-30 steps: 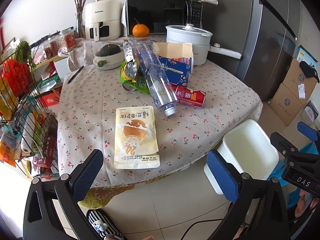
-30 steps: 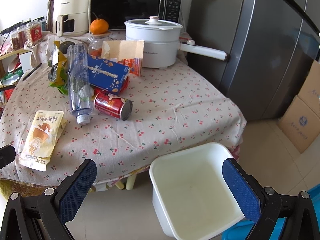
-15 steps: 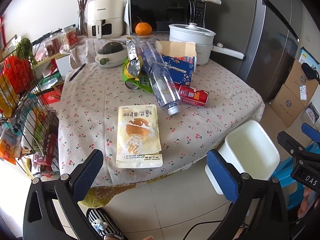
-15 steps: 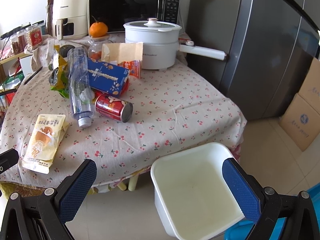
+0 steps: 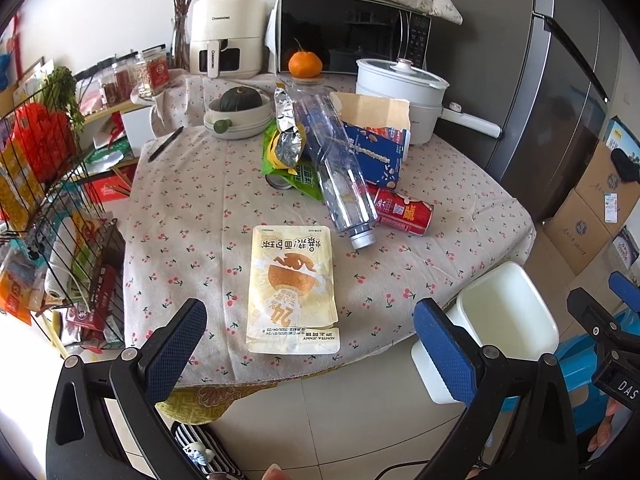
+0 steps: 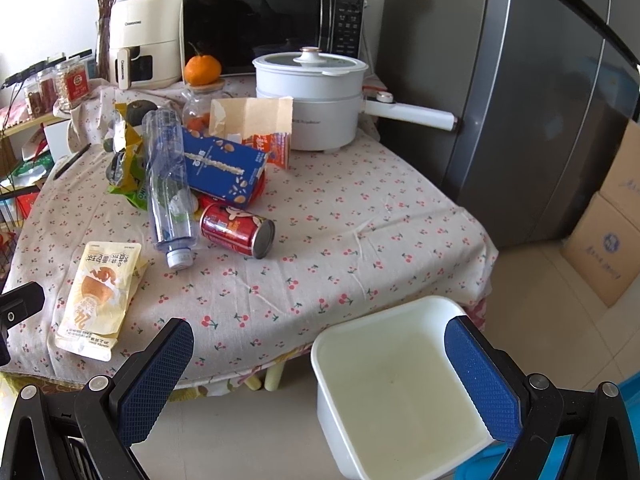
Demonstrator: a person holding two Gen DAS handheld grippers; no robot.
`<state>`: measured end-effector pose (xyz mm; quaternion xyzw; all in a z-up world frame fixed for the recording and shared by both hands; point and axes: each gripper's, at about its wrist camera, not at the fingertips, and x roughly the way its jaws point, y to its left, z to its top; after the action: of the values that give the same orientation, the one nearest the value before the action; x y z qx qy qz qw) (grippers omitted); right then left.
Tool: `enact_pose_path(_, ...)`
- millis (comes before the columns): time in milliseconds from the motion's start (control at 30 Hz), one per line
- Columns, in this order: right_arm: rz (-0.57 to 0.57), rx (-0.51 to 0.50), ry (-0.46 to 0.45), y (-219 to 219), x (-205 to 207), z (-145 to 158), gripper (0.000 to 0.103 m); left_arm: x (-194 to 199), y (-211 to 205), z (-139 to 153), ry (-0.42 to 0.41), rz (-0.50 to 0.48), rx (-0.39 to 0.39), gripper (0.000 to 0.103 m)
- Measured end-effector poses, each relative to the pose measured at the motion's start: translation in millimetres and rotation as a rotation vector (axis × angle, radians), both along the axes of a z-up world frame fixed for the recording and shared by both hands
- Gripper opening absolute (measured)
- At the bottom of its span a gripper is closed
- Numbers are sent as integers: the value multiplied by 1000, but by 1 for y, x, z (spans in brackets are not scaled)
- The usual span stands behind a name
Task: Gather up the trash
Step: 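Move both tools toward the table above the bread pouch and bottle, then grasp the bread pouch with the left gripper while the right gripper approaches the bottle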
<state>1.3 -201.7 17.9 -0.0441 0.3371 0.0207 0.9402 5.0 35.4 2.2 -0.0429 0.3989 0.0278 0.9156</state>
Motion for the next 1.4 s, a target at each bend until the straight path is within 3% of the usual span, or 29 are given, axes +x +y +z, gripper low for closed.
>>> enact_pose_path(167,9,60,40,4,1,-2,103,-6,11,5,-13,0,-15,103)
enact_pose_path(500,-17,36,28,8,3,8,103,-9,27,5,-15,-24,-39,103)
enact_pose_path(600,4,12,27,13,5,13,103,4,28,-1,40,-89,-74,103)
enact_pose_path(767,80,-23,49,25,20,22,103,27,41,-6,76,-131,-56,103)
enact_pose_path(900,177,-58,187,41,53,6,103,60,38,-37,269,-217,-58,103)
enact_pose_path(1033,164,-94,176,46,73,-15,103,86,46,-69,320,-178,-105,103)
enact_pose_path(1167,110,-41,279,31,94,-40,103,116,38,-79,343,-185,-95,103)
enact_pose_path(1267,101,-62,270,26,103,-42,103,135,30,-91,391,-188,-133,103)
enact_pose_path(1400,88,-101,240,23,116,-41,103,155,24,-107,429,-130,-79,103)
